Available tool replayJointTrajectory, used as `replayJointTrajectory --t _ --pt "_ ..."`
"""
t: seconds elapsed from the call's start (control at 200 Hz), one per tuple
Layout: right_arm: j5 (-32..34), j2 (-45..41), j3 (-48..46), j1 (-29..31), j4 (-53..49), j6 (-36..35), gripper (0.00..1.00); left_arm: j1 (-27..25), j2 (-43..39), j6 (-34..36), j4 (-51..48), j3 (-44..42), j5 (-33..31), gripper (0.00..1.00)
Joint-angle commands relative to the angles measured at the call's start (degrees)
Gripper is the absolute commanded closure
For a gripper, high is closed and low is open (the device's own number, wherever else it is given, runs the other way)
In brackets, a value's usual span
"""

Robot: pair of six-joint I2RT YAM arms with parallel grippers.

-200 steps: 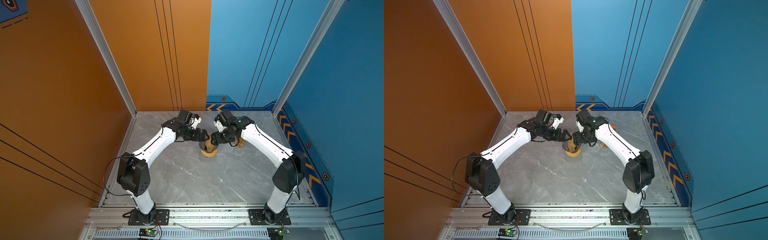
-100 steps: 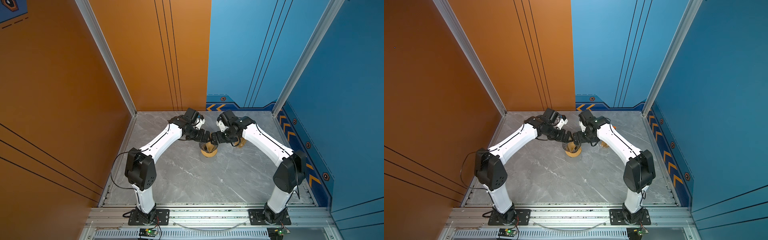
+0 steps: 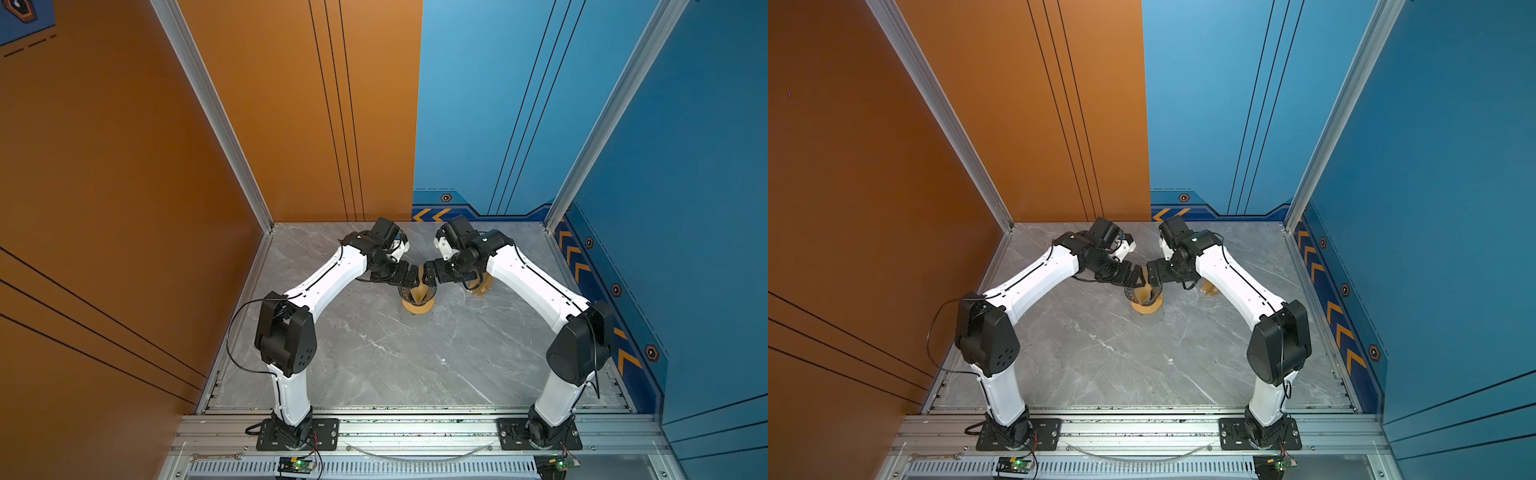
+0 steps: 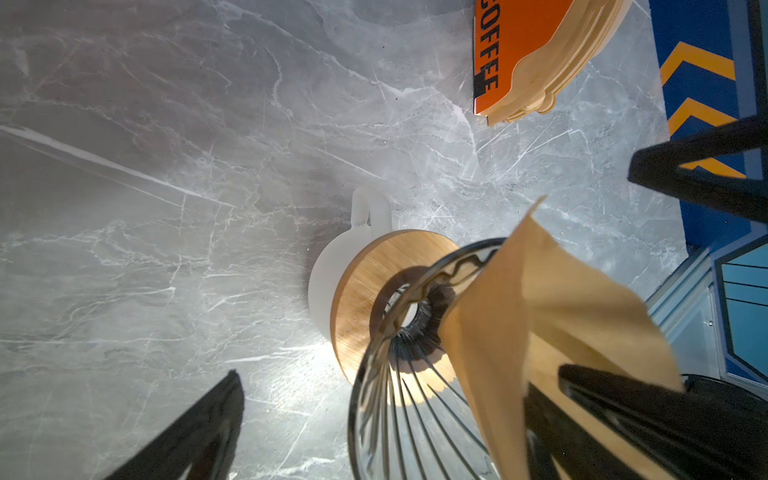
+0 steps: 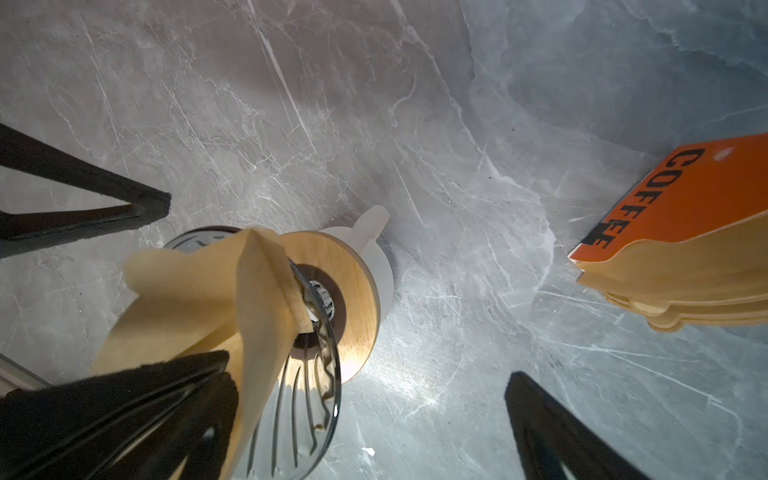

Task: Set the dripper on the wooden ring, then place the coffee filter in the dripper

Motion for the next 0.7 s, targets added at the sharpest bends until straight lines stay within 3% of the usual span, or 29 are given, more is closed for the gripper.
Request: replayJointTrajectory --t 0.0,0.691 --pt "1.8 1.5 1.8 0.1 -2.7 -0.5 0.01 -0.1 1.0 1.4 -1.5 1.0 -0.8 0.02" --pt "7.5 6.2 7.2 2.5 -8.2 -2.1 0.01 1.4 1.0 0.9 -2.1 -0.7 -1.8 0.02"
